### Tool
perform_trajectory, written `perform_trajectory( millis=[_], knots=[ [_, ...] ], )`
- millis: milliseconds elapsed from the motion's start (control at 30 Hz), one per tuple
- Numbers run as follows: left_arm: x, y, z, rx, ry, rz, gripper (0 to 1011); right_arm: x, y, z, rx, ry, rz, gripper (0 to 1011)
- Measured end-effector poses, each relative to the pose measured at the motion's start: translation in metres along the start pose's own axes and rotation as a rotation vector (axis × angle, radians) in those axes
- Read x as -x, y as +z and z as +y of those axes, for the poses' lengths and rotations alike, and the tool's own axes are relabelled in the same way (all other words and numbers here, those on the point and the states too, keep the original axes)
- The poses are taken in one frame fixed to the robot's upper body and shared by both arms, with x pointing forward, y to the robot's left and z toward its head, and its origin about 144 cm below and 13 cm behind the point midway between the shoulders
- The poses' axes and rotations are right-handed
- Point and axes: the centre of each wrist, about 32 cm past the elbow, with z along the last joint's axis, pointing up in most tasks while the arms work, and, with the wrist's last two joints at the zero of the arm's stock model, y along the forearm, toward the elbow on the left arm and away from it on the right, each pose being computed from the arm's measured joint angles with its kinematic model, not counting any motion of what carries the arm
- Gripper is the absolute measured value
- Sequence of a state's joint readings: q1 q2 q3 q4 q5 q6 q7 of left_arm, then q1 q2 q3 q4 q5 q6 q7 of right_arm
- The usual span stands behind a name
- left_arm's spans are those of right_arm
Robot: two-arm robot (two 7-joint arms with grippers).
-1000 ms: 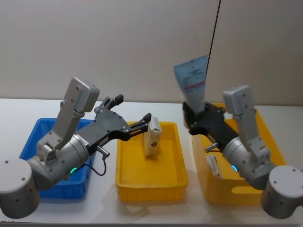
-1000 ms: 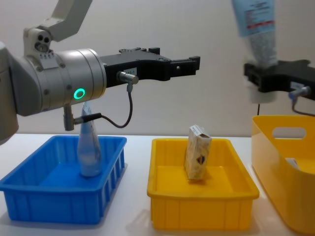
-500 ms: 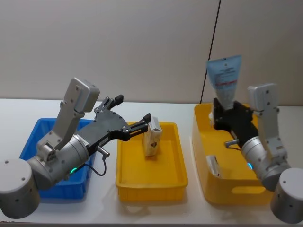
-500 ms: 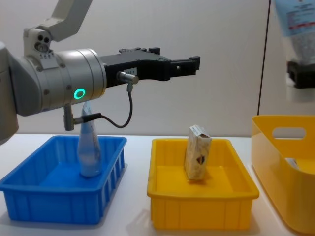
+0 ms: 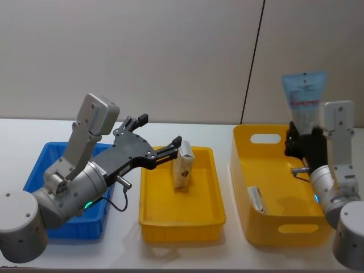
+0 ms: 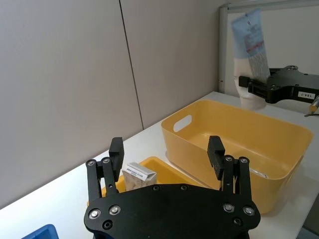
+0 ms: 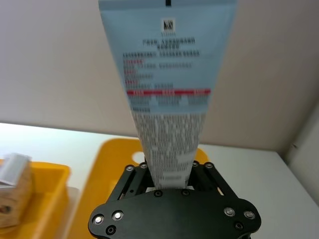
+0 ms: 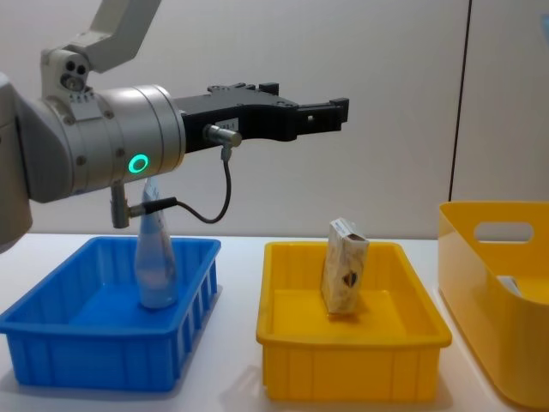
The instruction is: Bimanual collaborative sorting of washing and personal care products
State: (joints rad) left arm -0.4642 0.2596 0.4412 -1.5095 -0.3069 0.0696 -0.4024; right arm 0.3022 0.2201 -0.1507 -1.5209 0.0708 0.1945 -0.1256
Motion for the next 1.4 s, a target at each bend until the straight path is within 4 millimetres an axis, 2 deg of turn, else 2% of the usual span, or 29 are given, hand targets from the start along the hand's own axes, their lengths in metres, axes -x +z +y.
perform_trajectory(
  millis=[233, 300, 367, 533, 600, 633, 800, 1400],
  knots=[
    [0.000, 0.000, 0.000, 0.000, 0.000, 0.000, 1001, -0.003, -0.003, 0.004, 0.073, -0.092, -0.017, 492],
    [0.000, 0.000, 0.000, 0.000, 0.000, 0.000, 1001, -0.004, -0.003, 0.005, 0.084, -0.102, -0.021, 534],
    [0.000, 0.000, 0.000, 0.000, 0.000, 0.000, 1001, -0.004, -0.003, 0.006, 0.092, -0.108, -0.024, 640],
    [0.000, 0.000, 0.000, 0.000, 0.000, 0.000, 1002, -0.004, -0.005, 0.008, 0.106, -0.111, -0.031, 784],
    [0.000, 0.000, 0.000, 0.000, 0.000, 0.000, 1001, -0.004, -0.005, 0.009, 0.107, -0.110, -0.032, 810],
    [0.000, 0.000, 0.000, 0.000, 0.000, 0.000, 1001, -0.003, -0.005, 0.010, 0.108, -0.106, -0.033, 872],
    [0.000, 0.000, 0.000, 0.000, 0.000, 0.000, 1001, -0.002, -0.005, 0.011, 0.104, -0.093, -0.036, 996],
    [0.000, 0.000, 0.000, 0.000, 0.000, 0.000, 1001, 0.003, -0.001, 0.012, 0.074, -0.044, -0.036, 1004]
  ],
)
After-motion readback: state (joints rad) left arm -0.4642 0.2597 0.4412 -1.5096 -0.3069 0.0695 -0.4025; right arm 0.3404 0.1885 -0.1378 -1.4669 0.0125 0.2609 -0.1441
